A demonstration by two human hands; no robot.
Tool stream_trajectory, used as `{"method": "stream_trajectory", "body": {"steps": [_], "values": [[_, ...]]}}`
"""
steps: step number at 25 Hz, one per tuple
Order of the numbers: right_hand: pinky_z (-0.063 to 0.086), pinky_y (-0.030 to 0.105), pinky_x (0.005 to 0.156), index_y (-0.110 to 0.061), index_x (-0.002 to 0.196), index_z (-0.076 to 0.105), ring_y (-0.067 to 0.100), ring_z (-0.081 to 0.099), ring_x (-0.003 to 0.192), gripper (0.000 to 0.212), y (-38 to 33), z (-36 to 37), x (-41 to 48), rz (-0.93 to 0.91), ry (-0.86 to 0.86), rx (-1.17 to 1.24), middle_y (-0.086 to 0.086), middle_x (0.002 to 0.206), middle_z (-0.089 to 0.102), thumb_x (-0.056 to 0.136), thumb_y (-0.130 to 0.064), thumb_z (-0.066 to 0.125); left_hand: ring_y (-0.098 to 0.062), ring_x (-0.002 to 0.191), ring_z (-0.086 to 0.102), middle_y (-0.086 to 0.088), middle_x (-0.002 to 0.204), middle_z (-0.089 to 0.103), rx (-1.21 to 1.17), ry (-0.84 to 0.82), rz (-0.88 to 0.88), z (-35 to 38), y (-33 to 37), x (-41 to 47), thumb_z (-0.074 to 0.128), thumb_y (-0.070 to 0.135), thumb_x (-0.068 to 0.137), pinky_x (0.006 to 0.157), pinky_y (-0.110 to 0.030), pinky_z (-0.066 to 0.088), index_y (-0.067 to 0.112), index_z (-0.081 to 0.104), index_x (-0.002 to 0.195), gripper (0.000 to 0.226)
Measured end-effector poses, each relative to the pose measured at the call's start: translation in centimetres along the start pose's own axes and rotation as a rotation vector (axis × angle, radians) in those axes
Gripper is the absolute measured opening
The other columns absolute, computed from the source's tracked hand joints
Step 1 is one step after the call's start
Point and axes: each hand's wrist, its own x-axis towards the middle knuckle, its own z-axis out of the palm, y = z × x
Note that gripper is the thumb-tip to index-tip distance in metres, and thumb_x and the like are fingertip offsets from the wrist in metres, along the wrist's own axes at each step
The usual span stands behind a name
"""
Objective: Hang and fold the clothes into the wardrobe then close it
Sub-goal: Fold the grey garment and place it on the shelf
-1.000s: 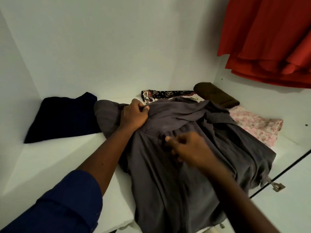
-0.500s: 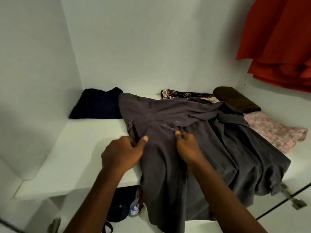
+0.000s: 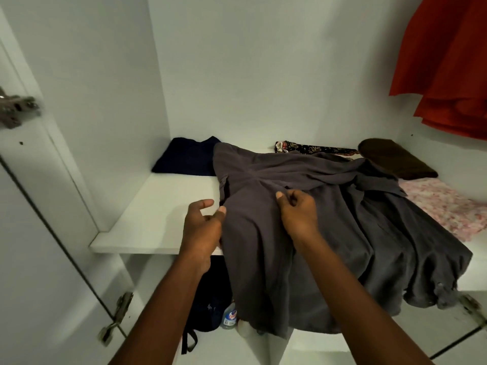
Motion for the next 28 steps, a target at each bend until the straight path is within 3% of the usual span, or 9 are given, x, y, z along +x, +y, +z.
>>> {"method": "stream_trajectory", "body": {"steps": [3, 6, 8, 10, 14, 17, 20, 23, 28], "values": [[0.056, 0.032, 0.082, -0.014, 0.101, 0.067, 0.013, 0.066, 0.089, 0.015, -0.2, -0.8, -1.0, 0.02, -0.059, 0.045, -0.001, 0.099, 0.071, 0.098, -0.028, 0.066, -0.024, 0.093, 0.069, -0.005, 0.102, 0.069, -0.041, 0.057, 0.046, 0.1, -1.3, -2.2, 0.068, 0.031, 0.099, 0.086, -0.046, 0.06, 0.032, 0.052, 0.123, 0.029], [0.055, 0.031, 0.09, -0.02, 0.126, 0.054, 0.016, 0.063, 0.107, 0.047, 1.6, -2.1, -3.0, 0.096, -0.242, -0.047, -0.003, 0.119, 0.061, 0.087, -0.022, 0.08, -0.01, 0.09, 0.069, 0.004, 0.101, 0.071, 0.032, 0.038, 0.097, 0.4, -4.5, -5.0, 0.079, 0.023, 0.089, 0.082, -0.031, 0.056, 0.029, 0.051, 0.123, 0.044], [0.054, 0.024, 0.084, -0.027, 0.133, 0.049, 0.01, 0.063, 0.101, 0.059, 2.6, -3.3, -4.3, 0.017, -0.22, -0.081, -0.002, 0.122, 0.06, 0.084, -0.013, 0.08, -0.008, 0.086, 0.069, 0.005, 0.097, 0.072, 0.064, 0.1, 0.135, 0.1, -5.7, -5.6, 0.078, 0.012, 0.089, 0.077, -0.026, 0.053, 0.027, 0.053, 0.121, 0.043], [0.049, 0.022, 0.078, -0.031, 0.129, 0.051, 0.002, 0.059, 0.087, 0.049, 2.3, -4.5, -5.4, -0.101, -0.127, -0.174, -0.004, 0.111, 0.06, 0.09, -0.008, 0.072, -0.014, 0.085, 0.07, 0.0, 0.094, 0.073, 0.016, 0.146, 0.145, -0.2, -5.5, -5.6, 0.074, 0.009, 0.092, 0.075, -0.027, 0.054, 0.027, 0.057, 0.117, 0.035], [0.04, 0.026, 0.076, -0.025, 0.109, 0.058, 0.02, 0.061, 0.092, 0.017, 1.1, -5.2, -7.2, -0.321, 0.05, -0.493, -0.002, 0.111, 0.056, 0.095, -0.017, 0.063, -0.012, 0.085, 0.069, 0.001, 0.094, 0.072, 0.032, 0.177, 0.213, 0.7, -5.4, -5.6, 0.071, 0.009, 0.094, 0.068, -0.019, 0.05, 0.023, 0.065, 0.102, 0.018], [0.036, 0.027, 0.075, -0.027, 0.099, 0.057, 0.024, 0.062, 0.097, 0.014, 2.9, -5.4, -9.9, -0.199, -0.005, -0.701, -0.003, 0.105, 0.053, 0.092, -0.037, 0.065, -0.021, 0.092, 0.071, -0.003, 0.095, 0.073, -0.07, 0.149, 0.121, 0.7, -7.4, -6.0, 0.073, 0.009, 0.093, 0.076, -0.03, 0.058, 0.019, 0.066, 0.101, 0.015], [0.044, 0.034, 0.082, -0.025, 0.115, 0.054, 0.03, 0.063, 0.101, 0.036, 5.6, -4.7, -12.3, -0.055, -0.05, -0.715, 0.002, 0.121, 0.054, 0.088, -0.046, 0.066, -0.03, 0.1, 0.073, -0.01, 0.1, 0.075, -0.195, 0.085, -0.007, 0.5, -9.0, -6.2, 0.072, 0.006, 0.094, 0.089, -0.045, 0.061, 0.014, 0.066, 0.108, 0.017], [0.04, 0.04, 0.095, -0.023, 0.119, 0.055, 0.03, 0.062, 0.108, 0.044, 7.6, -2.7, -12.9, 0.007, 0.062, -0.699, 0.003, 0.122, 0.061, 0.084, -0.047, 0.067, -0.027, 0.104, 0.074, -0.012, 0.109, 0.077, -0.327, -0.017, -0.072, 0.5, -9.4, -6.4, 0.067, 0.005, 0.098, 0.089, -0.041, 0.061, 0.01, 0.067, 0.117, 0.02], [0.037, 0.04, 0.093, -0.027, 0.091, 0.069, 0.027, 0.061, 0.099, 0.014, 10.1, -1.5, -12.7, 0.047, 0.175, -0.524, 0.0, 0.097, 0.069, 0.088, -0.039, 0.064, -0.02, 0.097, 0.075, -0.006, 0.104, 0.079, -0.387, -0.099, -0.094, 0.2, -8.7, -6.7, 0.061, 0.006, 0.101, 0.081, -0.029, 0.063, 0.007, 0.074, 0.112, 0.017]]}}
